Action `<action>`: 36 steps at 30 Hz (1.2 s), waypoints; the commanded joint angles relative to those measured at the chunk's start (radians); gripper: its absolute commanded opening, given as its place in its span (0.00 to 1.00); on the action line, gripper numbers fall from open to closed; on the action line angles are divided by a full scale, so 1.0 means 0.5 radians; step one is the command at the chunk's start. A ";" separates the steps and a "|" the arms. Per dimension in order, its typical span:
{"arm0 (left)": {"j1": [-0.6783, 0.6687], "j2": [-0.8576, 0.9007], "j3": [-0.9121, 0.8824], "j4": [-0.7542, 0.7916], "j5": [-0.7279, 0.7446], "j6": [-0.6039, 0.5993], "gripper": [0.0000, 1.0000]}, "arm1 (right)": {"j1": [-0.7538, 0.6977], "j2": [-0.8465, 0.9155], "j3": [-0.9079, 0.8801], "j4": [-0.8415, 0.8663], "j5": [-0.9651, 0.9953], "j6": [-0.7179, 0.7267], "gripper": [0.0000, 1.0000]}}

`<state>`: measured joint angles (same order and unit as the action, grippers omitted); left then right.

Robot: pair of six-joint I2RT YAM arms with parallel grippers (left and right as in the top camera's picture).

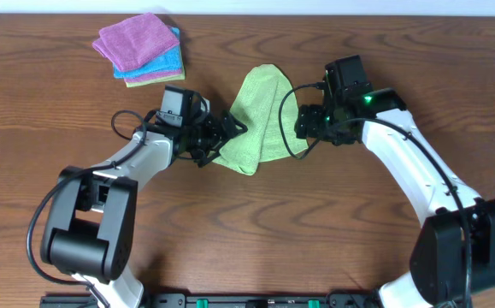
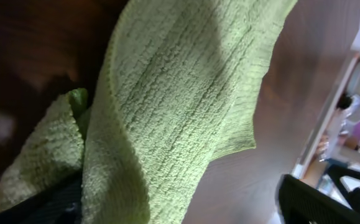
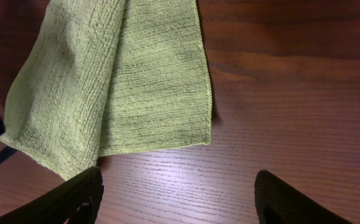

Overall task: Fold the cloth
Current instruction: 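Reach the left gripper to the cloth's left edge and grasp it, then pull the cloth's left edge toward the far left with the left gripper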

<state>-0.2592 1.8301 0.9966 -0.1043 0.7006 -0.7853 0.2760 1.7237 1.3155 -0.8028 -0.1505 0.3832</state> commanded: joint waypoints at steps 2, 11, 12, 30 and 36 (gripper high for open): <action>-0.060 0.027 0.021 -0.007 -0.106 0.092 0.81 | -0.002 0.005 -0.008 -0.005 -0.016 0.025 0.78; -0.069 0.027 0.021 -0.007 -0.123 0.153 0.06 | -0.002 0.005 -0.008 -0.044 -0.014 0.024 0.77; -0.067 0.027 0.021 -0.006 -0.122 0.160 0.06 | -0.002 0.005 -0.012 -0.053 -0.014 0.024 0.77; -0.037 0.027 0.021 -0.121 -0.199 0.436 0.74 | -0.001 0.005 -0.311 0.049 -0.032 0.027 0.81; -0.053 0.027 0.021 -0.129 -0.326 0.510 0.65 | -0.002 0.005 -0.311 0.049 -0.084 0.027 0.80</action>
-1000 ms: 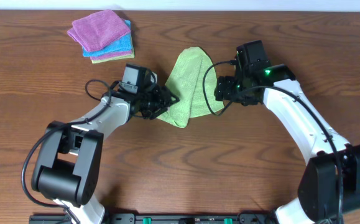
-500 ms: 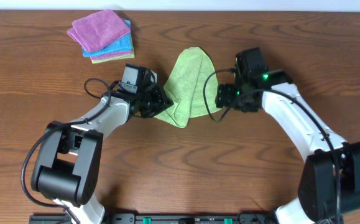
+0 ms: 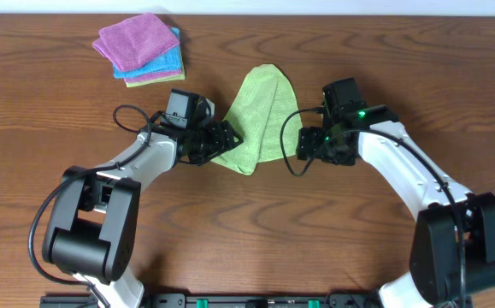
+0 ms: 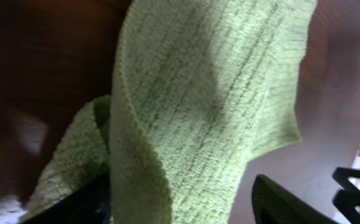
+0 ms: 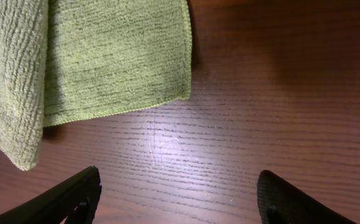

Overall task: Fold the cloth
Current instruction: 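Pull the cloth's left edge toward the far left with the left gripper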

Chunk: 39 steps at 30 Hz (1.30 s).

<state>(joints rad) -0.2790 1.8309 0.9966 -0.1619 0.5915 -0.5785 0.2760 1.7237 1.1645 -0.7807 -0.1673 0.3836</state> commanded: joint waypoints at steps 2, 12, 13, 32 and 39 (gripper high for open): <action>-0.033 0.026 0.021 -0.014 -0.156 0.121 0.58 | -0.001 0.005 -0.009 0.005 -0.050 0.026 0.80; -0.062 0.025 0.031 -0.018 -0.209 0.172 0.06 | 0.000 0.005 -0.009 -0.005 -0.050 0.026 0.78; -0.054 0.024 0.041 -0.027 -0.208 0.172 0.06 | 0.000 0.005 -0.009 -0.005 -0.050 0.026 0.78; 0.285 -0.001 0.724 -0.350 -0.735 0.434 0.06 | 0.001 0.005 -0.062 0.113 -0.050 0.025 0.79; 0.341 0.000 0.723 -0.193 -0.979 0.486 0.06 | 0.055 0.005 -0.072 0.156 -0.049 0.025 0.79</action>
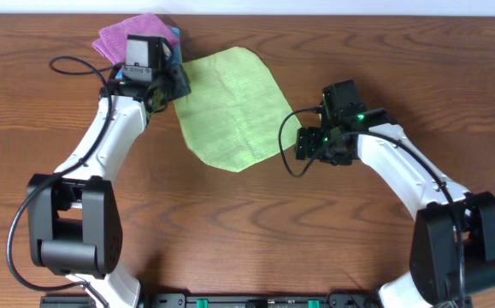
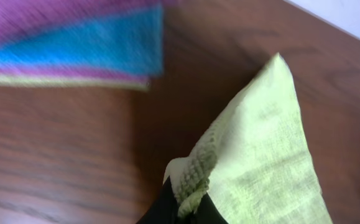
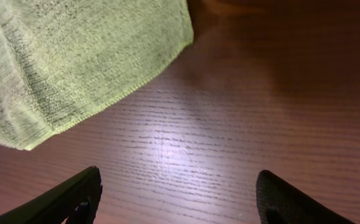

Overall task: Fold the cloth
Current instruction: 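Pull the cloth's left edge toward the far left with the left gripper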

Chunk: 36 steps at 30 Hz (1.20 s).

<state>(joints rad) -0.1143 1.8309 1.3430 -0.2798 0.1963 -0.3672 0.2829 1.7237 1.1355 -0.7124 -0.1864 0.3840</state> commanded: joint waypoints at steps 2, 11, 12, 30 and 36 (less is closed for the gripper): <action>0.011 0.000 0.031 0.095 -0.245 0.063 0.06 | 0.067 0.005 -0.014 0.041 -0.011 0.024 0.80; 0.011 0.014 0.031 0.224 -0.259 0.085 0.54 | 0.186 0.005 -0.014 0.108 -0.003 0.024 0.81; 0.011 0.014 0.031 0.224 -0.260 0.095 0.58 | 0.191 0.005 -0.014 0.134 0.002 0.024 0.81; 0.011 -0.058 0.032 0.062 -0.295 0.108 0.89 | 0.193 0.327 -0.051 0.733 0.101 0.150 0.80; 0.011 -0.121 0.032 -0.085 -0.192 0.107 0.89 | 0.195 0.417 -0.052 0.859 0.079 0.282 0.76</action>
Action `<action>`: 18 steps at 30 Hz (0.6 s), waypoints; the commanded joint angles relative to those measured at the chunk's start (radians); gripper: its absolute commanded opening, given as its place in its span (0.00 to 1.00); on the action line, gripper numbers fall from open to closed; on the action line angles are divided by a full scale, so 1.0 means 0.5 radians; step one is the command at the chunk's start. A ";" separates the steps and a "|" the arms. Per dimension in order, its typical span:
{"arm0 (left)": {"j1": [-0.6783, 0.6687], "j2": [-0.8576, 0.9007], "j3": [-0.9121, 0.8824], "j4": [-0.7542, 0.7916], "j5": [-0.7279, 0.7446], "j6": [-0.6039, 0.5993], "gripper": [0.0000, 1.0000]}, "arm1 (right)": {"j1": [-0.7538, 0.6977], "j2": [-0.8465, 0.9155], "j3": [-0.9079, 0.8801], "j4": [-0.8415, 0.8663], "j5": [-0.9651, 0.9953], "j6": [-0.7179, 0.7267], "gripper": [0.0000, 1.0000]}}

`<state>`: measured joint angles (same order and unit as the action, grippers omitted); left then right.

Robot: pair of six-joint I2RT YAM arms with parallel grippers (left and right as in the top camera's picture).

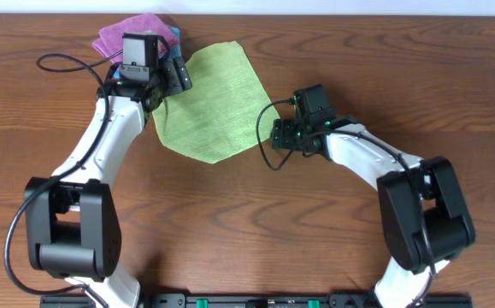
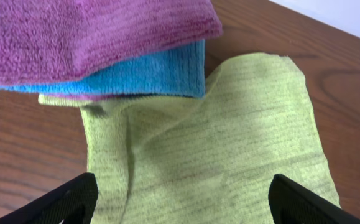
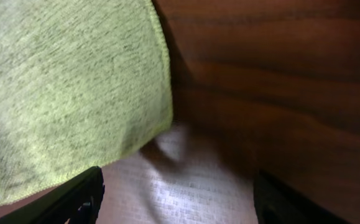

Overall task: Fold the cloth
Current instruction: 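Pull the cloth's left edge toward the far left with the left gripper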

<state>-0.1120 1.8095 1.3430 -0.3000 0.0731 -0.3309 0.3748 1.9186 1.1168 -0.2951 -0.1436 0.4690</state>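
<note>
The light green cloth (image 1: 213,103) lies spread out in a single layer at the table's back middle. Its left corner reaches the stack of folded towels. My left gripper (image 1: 172,79) hovers open over that corner. In the left wrist view the left gripper (image 2: 180,202) has its fingers wide apart, with the cloth (image 2: 229,143) beneath them and nothing held. My right gripper (image 1: 274,137) is open beside the cloth's right corner. In the right wrist view the right gripper (image 3: 176,202) is over bare wood, with the cloth's edge (image 3: 61,93) at the upper left.
A stack of folded towels (image 1: 110,36), pink over blue over green, sits at the back left. In the left wrist view the stack (image 2: 92,37) overlaps the cloth's corner. The brown wooden table (image 1: 256,222) stretches in front of the cloth.
My left gripper was shut on the cloth's corner by the towel stack and is now open, with the corner lying flat. The cloth sits slightly further left. My right gripper has moved left to the cloth's right corner.
The cloth first lay doubled over in the middle, its lower end in my shut left gripper. Then it was spread open with that corner held by the towel stack. Now it is let go and flat, with both grippers open at opposite corners.
</note>
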 commanded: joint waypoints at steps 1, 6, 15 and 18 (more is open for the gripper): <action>0.006 -0.079 0.032 -0.067 0.072 0.034 0.89 | 0.011 0.034 -0.014 0.045 -0.018 0.129 0.76; 0.006 -0.082 0.032 -0.224 0.140 0.018 0.89 | 0.014 0.050 -0.014 0.122 -0.045 0.176 0.74; 0.006 -0.085 0.032 -0.360 0.314 0.017 0.88 | 0.057 0.167 -0.014 0.280 -0.129 0.296 0.72; 0.006 -0.104 0.032 -0.380 0.314 0.003 0.89 | 0.085 0.211 -0.014 0.330 -0.140 0.332 0.70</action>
<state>-0.1120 1.7901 1.3430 -0.4774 0.2081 -0.3325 0.3920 1.9694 1.1187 -0.1196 -0.1905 0.5922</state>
